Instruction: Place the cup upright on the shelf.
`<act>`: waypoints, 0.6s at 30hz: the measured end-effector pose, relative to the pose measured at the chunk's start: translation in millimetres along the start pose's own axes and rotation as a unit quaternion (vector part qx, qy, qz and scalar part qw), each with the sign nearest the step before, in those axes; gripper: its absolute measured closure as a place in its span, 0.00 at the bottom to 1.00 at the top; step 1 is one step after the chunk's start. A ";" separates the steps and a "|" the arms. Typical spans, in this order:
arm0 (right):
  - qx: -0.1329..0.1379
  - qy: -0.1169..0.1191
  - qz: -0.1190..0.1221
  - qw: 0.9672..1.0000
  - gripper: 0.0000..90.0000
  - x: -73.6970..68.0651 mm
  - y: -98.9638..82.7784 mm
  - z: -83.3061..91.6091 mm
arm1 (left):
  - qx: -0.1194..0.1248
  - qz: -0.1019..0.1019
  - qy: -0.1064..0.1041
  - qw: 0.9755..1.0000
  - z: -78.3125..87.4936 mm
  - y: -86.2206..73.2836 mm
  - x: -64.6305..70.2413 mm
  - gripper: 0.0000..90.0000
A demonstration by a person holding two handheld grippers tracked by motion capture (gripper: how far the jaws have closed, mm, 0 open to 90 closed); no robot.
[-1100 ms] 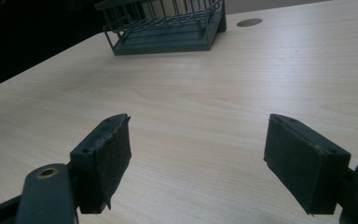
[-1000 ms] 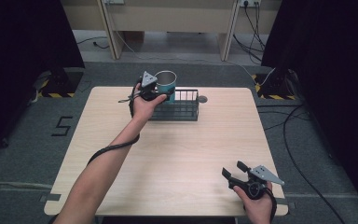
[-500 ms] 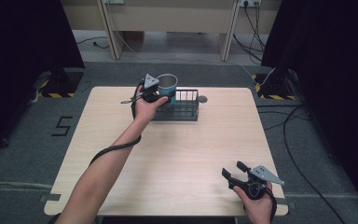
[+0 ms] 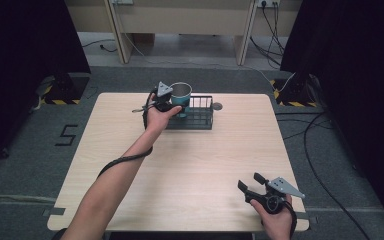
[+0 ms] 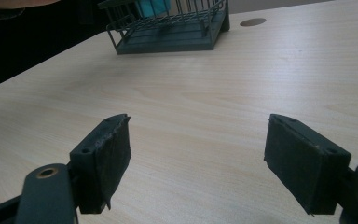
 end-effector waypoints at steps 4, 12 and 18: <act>0.000 0.000 0.000 1.000 0.26 0.0 0.0 0.0 | -0.004 -0.001 0.004 1.000 -1.2 -2.1 -0.6 0.17; 0.000 0.001 0.000 1.000 0.26 0.0 0.0 0.0 | -0.011 -0.002 0.011 1.000 -3.6 -6.7 -0.9 0.17; -0.001 0.001 -0.001 1.000 0.26 0.0 -0.1 0.1 | -0.015 0.001 0.013 1.000 -4.3 -9.8 -3.1 0.17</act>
Point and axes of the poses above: each handheld gripper's, and its own axes: z roughly backward along the jaws, y roughly out of its top, x roughly to its right, the point moved 4 cm from there along -z, roughly forward along the jaws, and after that the axes turned 13 degrees about -x, right-handed, at the moved point
